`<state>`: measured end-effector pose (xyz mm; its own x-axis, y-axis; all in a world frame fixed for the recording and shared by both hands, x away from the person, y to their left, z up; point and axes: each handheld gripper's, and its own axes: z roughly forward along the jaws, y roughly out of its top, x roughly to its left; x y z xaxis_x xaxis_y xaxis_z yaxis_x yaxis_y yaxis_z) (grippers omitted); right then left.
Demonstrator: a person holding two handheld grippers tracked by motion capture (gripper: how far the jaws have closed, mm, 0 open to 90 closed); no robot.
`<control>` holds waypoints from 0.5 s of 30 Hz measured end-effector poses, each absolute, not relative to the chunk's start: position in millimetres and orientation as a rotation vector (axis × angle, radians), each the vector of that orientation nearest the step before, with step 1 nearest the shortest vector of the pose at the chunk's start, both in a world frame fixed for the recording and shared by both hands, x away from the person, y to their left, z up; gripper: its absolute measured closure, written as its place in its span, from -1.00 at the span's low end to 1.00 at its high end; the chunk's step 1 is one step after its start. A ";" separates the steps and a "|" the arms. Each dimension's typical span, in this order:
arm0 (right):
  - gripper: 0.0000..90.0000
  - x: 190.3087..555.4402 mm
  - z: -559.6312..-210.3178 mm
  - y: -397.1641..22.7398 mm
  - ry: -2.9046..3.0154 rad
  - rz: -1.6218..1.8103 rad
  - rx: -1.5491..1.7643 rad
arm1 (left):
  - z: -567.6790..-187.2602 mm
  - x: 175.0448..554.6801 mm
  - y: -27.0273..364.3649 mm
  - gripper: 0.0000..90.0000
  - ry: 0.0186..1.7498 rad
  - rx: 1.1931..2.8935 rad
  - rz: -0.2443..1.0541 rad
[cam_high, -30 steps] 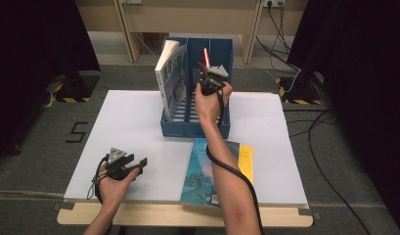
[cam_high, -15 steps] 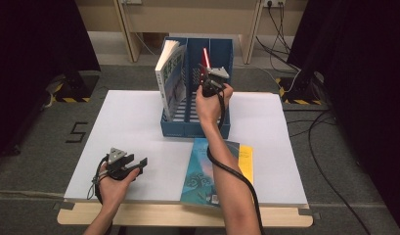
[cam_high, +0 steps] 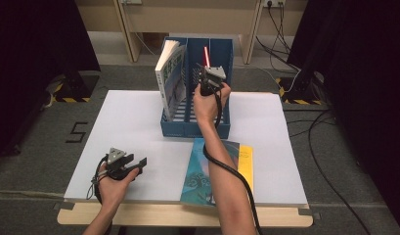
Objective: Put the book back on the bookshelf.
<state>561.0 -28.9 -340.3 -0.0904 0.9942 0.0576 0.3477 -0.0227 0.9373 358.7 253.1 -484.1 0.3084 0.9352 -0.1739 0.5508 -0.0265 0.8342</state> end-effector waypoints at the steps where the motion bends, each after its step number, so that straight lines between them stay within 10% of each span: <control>1: 0.79 561.8 -340.8 -28.6 1.528 1.121 1.449 | -484.1 358.7 253.1 -0.12 1.357 1.696 0.549; 15: 0.39 559.7 -346.2 -38.2 1.601 1.181 1.441 | -485.4 358.4 250.7 -0.12 1.348 1.701 0.547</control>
